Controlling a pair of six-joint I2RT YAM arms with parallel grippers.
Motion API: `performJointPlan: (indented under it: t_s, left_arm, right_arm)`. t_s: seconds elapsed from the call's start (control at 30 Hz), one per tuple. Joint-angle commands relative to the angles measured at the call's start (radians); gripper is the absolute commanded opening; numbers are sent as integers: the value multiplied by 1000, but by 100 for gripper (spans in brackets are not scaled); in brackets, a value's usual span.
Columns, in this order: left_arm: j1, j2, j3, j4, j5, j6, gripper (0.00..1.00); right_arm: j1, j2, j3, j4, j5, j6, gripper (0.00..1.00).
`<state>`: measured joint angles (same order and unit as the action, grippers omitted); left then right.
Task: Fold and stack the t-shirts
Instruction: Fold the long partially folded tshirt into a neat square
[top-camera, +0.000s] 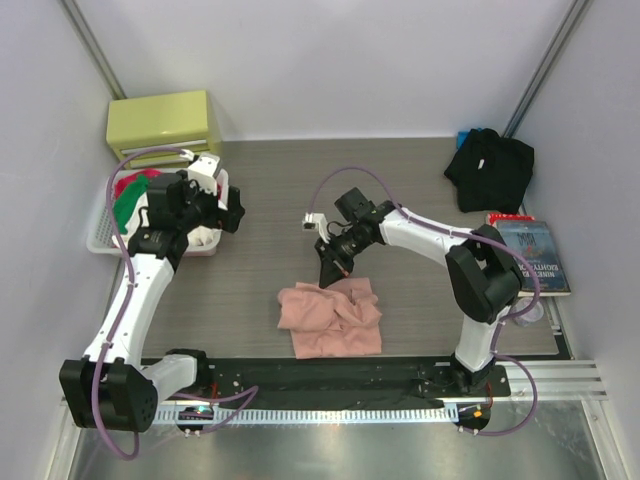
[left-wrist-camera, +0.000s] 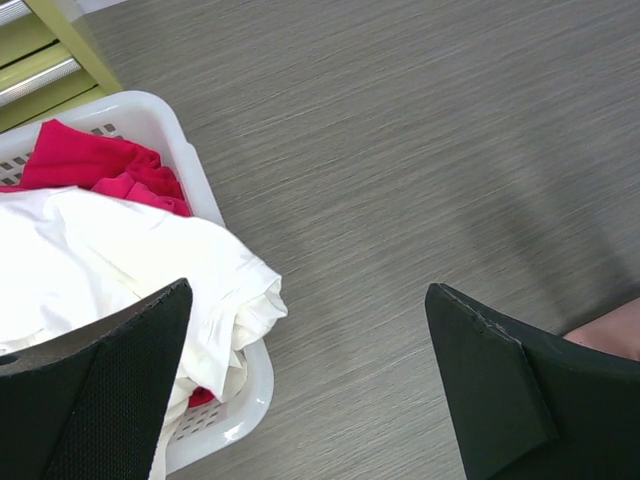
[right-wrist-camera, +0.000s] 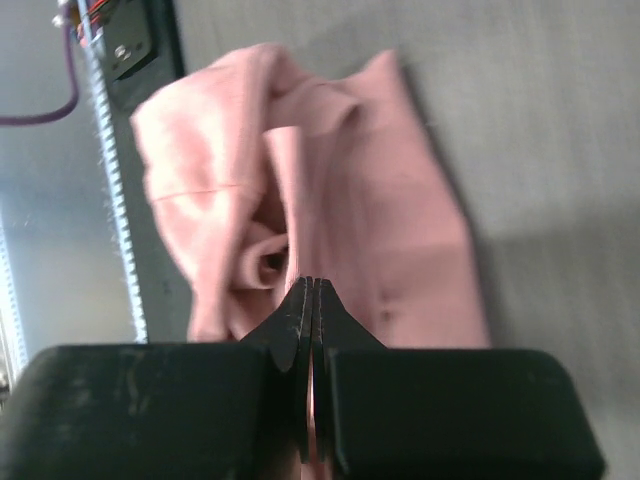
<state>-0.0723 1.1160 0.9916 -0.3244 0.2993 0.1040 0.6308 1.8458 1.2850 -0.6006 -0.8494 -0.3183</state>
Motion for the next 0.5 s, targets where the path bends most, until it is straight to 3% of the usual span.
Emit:
performJointPlan:
  t_s: [0.0, 0.47]
  left_arm:
    - [0, -24, -2, 54, 1, 16, 100]
    - [5, -4, -19, 53, -28, 49, 100]
  right_arm:
    - [44, -100, -32, -31, -46, -28, 1]
    - [139, -281, -145, -270, -177, -188, 1]
